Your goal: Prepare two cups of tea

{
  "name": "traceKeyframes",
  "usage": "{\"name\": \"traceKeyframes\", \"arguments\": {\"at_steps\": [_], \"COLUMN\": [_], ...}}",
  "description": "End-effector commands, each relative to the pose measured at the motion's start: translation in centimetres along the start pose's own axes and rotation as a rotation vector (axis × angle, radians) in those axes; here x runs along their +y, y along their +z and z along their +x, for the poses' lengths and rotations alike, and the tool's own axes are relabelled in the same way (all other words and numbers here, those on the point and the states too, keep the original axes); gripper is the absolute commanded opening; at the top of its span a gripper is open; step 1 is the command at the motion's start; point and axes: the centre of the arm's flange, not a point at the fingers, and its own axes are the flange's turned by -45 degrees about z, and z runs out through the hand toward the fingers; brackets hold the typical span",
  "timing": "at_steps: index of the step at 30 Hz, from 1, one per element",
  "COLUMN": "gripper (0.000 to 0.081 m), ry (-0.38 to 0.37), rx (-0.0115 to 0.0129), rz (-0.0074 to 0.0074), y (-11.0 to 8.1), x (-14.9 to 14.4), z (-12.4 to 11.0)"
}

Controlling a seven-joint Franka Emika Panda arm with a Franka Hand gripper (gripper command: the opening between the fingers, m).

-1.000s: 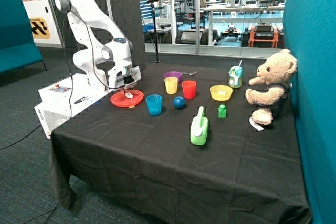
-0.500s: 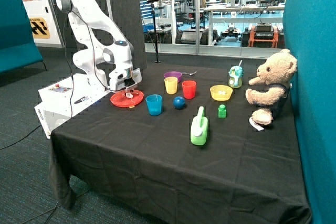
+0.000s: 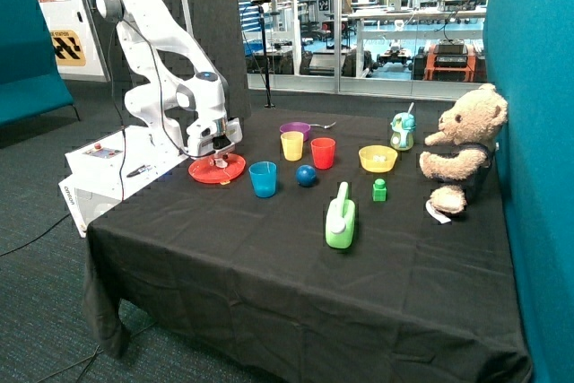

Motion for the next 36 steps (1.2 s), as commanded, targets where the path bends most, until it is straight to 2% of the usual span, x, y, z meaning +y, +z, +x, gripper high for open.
{"name": "traceKeyframes", "arguments": {"at_steps": [1,9,19,20,21,23,25,26,28,29,31,36], "gripper": [0.0381,0.0348,0.0328,0.0326,0.0323,0.0313,0.0277,0.0237,0.0083,0.0041,0.0010,0.0000], "ry": [0.011,-0.035,-0.047,-0.080,-0.046,-0.033,-0.054,-0.036,-0.028,-0.027,-0.027,-0.024], "rx": [0.0001,0.0001,0.0001,0.0001,0.0001,0.0001,0.0001,0.0001,0.0001,0.0001,0.0001,0.0001], "rz": [0.0004,0.0004,0.0004,0.0004,0.0004,0.0004,0.0004,0.0004,0.0004,0.0004,0.0004,0.0004], "y": [0.09,0.28,0.54,0.59,0.62,0.71,0.72,0.75,0.73,0.67,0.58,0.40], "x": [0.26,0.19,-0.07,-0.06,-0.08,-0.18,-0.15,-0.22,-0.30,-0.32,-0.36,-0.25], "z": [0.29,0.60,0.64,0.75,0.64,0.43,0.44,0.32,0.14,0.10,0.04,0.00]}}
